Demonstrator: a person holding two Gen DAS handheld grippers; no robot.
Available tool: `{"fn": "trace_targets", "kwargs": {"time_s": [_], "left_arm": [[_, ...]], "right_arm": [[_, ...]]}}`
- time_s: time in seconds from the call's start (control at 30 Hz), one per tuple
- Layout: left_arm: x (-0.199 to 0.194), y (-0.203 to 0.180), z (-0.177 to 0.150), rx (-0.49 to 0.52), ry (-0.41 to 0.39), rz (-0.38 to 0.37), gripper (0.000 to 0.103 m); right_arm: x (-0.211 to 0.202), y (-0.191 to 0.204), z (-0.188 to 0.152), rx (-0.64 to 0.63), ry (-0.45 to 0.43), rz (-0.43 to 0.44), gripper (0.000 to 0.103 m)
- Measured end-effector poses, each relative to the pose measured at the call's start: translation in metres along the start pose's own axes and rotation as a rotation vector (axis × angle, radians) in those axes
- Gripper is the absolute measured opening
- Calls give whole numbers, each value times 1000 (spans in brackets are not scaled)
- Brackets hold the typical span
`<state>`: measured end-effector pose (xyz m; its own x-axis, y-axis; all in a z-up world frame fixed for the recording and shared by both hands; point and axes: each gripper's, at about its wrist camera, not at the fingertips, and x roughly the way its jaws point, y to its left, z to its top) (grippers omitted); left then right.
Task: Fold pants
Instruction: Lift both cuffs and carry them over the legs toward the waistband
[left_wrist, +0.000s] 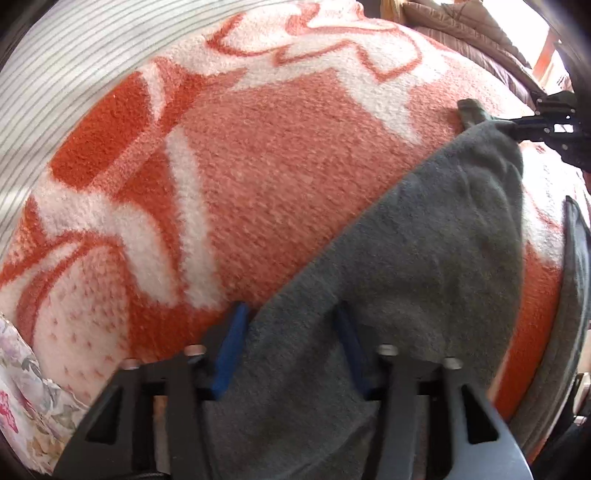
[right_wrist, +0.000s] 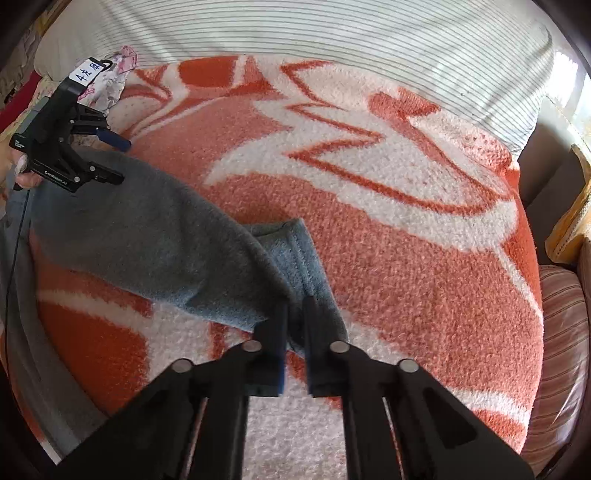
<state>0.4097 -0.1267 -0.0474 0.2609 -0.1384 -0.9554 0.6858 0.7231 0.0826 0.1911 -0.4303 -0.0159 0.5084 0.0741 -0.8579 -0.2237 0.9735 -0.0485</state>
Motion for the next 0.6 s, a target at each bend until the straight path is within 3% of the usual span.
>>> {"fn": "trace_targets", "kwargs": {"time_s": [0.03, 0.3, 0.6], "left_arm": [[-3, -4, -3, 4, 8, 0, 9], [-71, -74, -60, 114, -82, 11, 7], [-148, -143, -120, 66, -206, -19, 3]], "right_arm": [[-2, 3, -2, -11, -7, -18, 4], [-47, 11, -26, 7, -104, -120, 4], [-95, 27, -55, 26, -168, -174, 4]]}}
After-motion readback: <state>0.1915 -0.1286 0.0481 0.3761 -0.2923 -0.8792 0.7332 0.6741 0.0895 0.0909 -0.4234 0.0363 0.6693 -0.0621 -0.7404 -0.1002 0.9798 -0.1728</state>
